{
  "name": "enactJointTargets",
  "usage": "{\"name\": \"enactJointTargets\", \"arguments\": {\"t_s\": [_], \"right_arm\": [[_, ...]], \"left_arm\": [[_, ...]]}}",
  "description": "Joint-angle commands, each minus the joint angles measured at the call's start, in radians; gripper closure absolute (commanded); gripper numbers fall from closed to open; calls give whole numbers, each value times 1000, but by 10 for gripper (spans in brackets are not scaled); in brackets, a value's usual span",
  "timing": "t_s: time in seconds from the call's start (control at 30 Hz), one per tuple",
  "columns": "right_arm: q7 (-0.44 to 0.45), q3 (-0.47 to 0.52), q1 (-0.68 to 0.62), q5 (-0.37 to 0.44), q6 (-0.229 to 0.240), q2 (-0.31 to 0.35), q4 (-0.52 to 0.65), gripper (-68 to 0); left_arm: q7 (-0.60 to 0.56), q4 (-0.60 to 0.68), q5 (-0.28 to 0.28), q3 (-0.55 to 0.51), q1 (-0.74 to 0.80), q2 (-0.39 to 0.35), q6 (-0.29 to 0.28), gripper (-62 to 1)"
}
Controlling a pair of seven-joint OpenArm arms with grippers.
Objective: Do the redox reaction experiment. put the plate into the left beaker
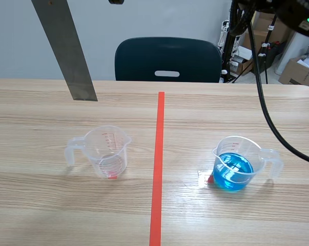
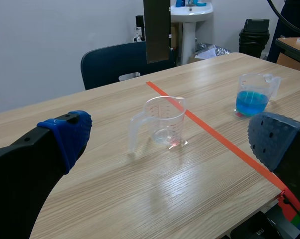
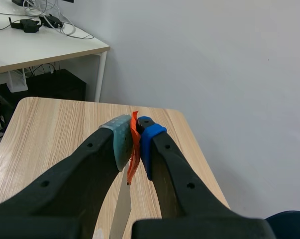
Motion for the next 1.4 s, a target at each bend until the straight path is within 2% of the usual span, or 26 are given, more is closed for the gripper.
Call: {"name": "enactJointTargets", "arguments": {"t_s": [0.0,0.93,1.37], "right_arm": [[13,9,23,7,-4,0,8,-4],[13,9,21,7,-4,5,8,-4],[33,9,-61,-29,-4,8,-10,-4]], "left_arm": [[-21,12,-7,-8,2,10,-1,-623],[-21,12,-7,-8,2,10,-1,-623],[-21,12,-6,-8,2,10,-1,-623]]}}
